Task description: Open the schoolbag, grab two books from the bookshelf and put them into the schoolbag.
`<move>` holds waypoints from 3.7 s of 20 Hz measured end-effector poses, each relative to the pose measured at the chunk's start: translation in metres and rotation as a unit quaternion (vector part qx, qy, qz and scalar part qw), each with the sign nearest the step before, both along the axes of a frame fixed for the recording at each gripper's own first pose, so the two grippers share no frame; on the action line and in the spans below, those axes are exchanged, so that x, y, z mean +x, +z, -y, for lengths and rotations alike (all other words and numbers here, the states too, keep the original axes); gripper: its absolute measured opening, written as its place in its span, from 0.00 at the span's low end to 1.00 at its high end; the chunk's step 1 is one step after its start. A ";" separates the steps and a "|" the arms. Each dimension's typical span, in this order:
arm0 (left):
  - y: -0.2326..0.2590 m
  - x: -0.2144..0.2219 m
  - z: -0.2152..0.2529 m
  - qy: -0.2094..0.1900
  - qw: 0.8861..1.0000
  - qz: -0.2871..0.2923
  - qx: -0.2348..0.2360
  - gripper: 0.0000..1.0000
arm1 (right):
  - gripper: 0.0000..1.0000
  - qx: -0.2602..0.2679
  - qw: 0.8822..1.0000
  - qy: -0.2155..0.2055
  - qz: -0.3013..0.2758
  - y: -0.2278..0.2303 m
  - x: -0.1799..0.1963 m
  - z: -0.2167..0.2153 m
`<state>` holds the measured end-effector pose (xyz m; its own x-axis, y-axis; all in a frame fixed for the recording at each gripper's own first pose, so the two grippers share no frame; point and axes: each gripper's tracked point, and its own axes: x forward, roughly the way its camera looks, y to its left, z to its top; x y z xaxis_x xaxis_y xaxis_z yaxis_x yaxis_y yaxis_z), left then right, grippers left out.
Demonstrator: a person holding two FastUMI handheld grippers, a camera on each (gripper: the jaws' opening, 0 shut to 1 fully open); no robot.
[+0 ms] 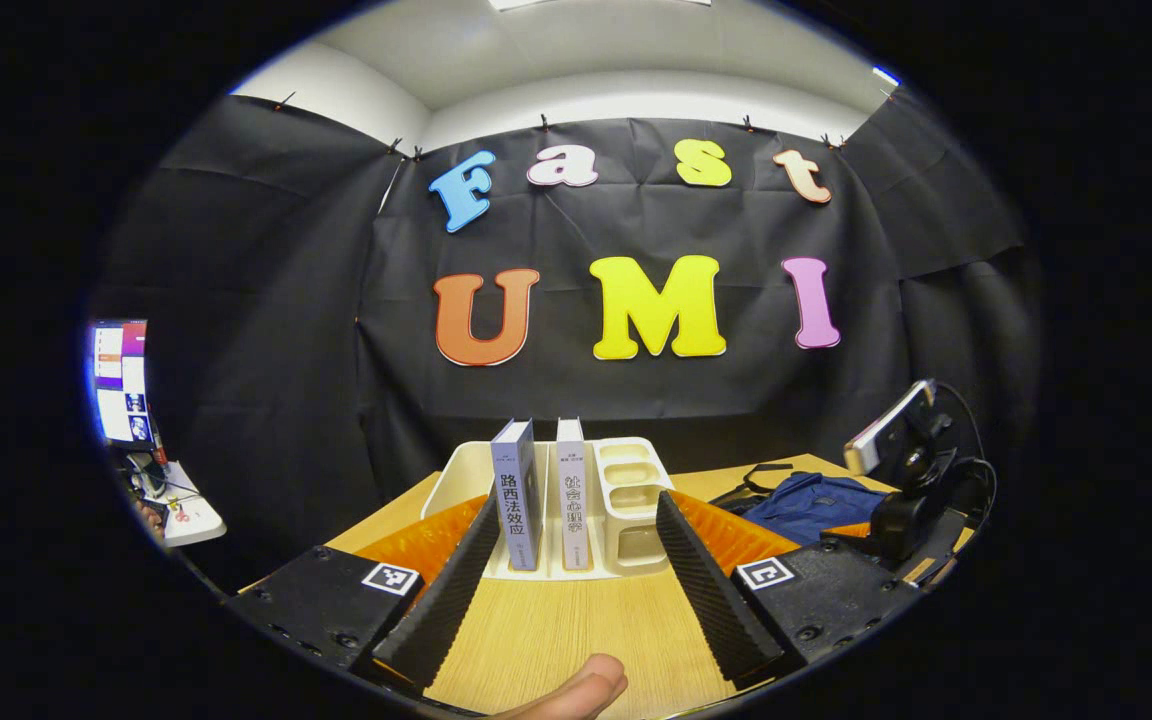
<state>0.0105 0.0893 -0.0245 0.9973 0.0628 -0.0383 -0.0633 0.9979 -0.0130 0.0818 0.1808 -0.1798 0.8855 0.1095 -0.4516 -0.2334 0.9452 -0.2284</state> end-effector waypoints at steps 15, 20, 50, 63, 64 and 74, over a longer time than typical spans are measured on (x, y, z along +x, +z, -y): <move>-0.025 0.024 0.006 -0.011 0.999 -0.037 -0.020 0.99 | 0.56 -0.147 0.988 -0.049 -0.025 -0.032 0.048 0.009; -0.024 0.027 0.012 -0.014 0.999 -0.029 -0.017 0.99 | 0.10 -0.089 0.992 -0.057 -0.064 -0.030 0.053 0.012; -0.038 0.138 -0.015 0.029 0.996 -0.081 -0.037 0.98 | 0.00 0.079 0.997 0.007 0.008 0.122 0.136 0.179; 0.006 0.270 -0.016 -0.012 0.988 -0.144 -0.046 0.98 | 0.00 0.127 0.992 0.021 0.016 0.157 0.141 0.231; 0.001 0.280 -0.019 -0.010 0.985 -0.163 -0.047 0.98 | 0.00 0.129 0.991 0.021 0.018 0.159 0.140 0.235; -0.050 0.326 -0.023 -0.017 0.946 -0.323 -0.030 0.98 | 0.00 0.142 0.990 0.007 0.015 0.152 0.131 0.250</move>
